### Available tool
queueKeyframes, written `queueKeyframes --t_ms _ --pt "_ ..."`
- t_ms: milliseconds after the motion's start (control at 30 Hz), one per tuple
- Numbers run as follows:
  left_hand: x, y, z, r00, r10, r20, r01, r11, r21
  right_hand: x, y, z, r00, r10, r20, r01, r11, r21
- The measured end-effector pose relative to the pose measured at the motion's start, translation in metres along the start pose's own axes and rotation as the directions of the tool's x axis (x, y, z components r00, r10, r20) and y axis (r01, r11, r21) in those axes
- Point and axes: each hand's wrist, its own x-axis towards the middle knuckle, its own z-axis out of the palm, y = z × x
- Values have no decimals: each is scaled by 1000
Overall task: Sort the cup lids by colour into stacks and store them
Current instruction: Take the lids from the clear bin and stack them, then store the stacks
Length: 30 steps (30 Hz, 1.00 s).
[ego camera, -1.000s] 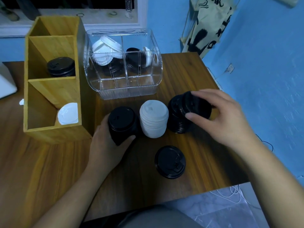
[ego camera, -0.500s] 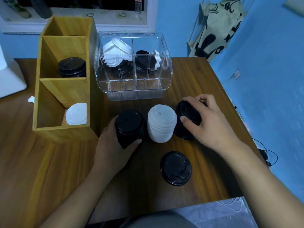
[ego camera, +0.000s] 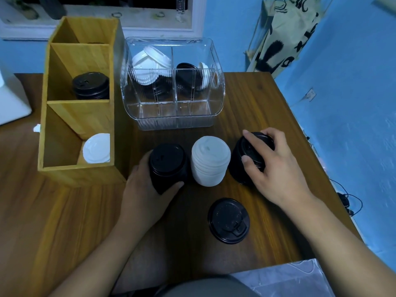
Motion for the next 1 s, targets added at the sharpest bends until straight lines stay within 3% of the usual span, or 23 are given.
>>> queueKeyframes --t_ms 167,367,533,733,1000 --pt "-1 2 -2 1000 10 6 -10 1000 2 2 2 1 1000 20 8 -19 993 -117" --pt "-1 4 -2 1000 5 13 -5 1000 -9 -6 4 -7 1000 -17 0 17 1000 -23" --pt "0 2 -2 1000 2 9 -2 1000 3 -67 -10 -11 976 -97 -197 116 989 91" --pt "-1 3 -2 1000 13 6 -13 1000 6 -121 -33 31 983 -117 139 110 992 62" --pt "0 3 -2 1000 3 22 -3 1000 -14 -116 -36 16 977 79 200 -41 981 -188"
